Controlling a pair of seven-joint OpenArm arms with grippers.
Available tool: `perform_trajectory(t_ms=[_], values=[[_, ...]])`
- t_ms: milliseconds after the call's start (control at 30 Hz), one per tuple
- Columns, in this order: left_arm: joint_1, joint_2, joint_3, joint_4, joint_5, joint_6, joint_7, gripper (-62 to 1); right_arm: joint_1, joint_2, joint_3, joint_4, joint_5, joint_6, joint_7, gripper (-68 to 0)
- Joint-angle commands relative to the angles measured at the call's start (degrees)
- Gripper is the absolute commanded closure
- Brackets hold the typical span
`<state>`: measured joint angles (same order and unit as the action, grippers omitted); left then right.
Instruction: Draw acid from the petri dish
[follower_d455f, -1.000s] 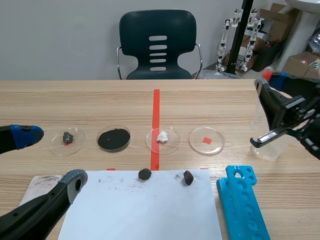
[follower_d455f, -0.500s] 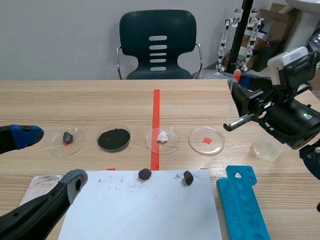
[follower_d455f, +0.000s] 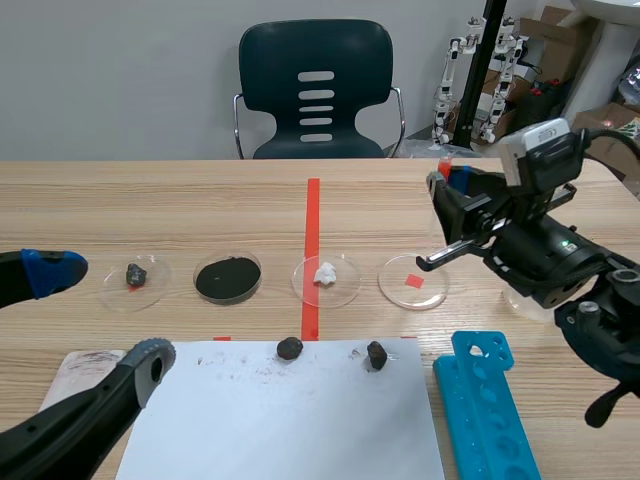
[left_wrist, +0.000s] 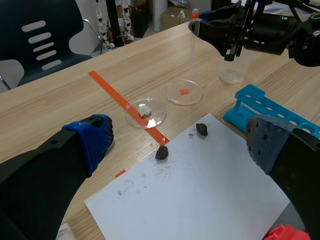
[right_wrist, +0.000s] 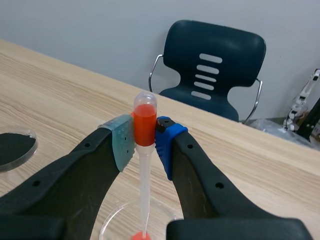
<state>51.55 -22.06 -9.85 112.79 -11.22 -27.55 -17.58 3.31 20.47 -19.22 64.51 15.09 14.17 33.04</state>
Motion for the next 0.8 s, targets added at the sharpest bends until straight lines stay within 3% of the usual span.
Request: perform_trajectory(t_ms=[0, 167, 400, 767], values=[[0.00, 0.13, 0.07, 0.35, -0.79, -0.11, -0.81, -55.9, 1.49, -0.28, 0.46, -0.39, 0.83, 0.02, 1.29, -11.0], [0.00, 0.13, 0.07, 0.35, -0.81, -0.11, -0.81, -55.9, 1.49, -1.42, 0.46, -2.71, 0.76, -0.02, 5.09, -11.0], [0.00, 0.13, 0.07, 0.35, -0.79, -0.11, -0.81, -55.9, 1.46, -3.06, 0.46, -3.96, 0.13, -3.28, 5.05, -11.0], [0.00, 0.13, 0.07, 0.35, -0.79, -0.11, -0.81, -55.9, 1.46, -3.98, 0.46, -5.44, -0.09, -3.91, 5.05, -11.0]])
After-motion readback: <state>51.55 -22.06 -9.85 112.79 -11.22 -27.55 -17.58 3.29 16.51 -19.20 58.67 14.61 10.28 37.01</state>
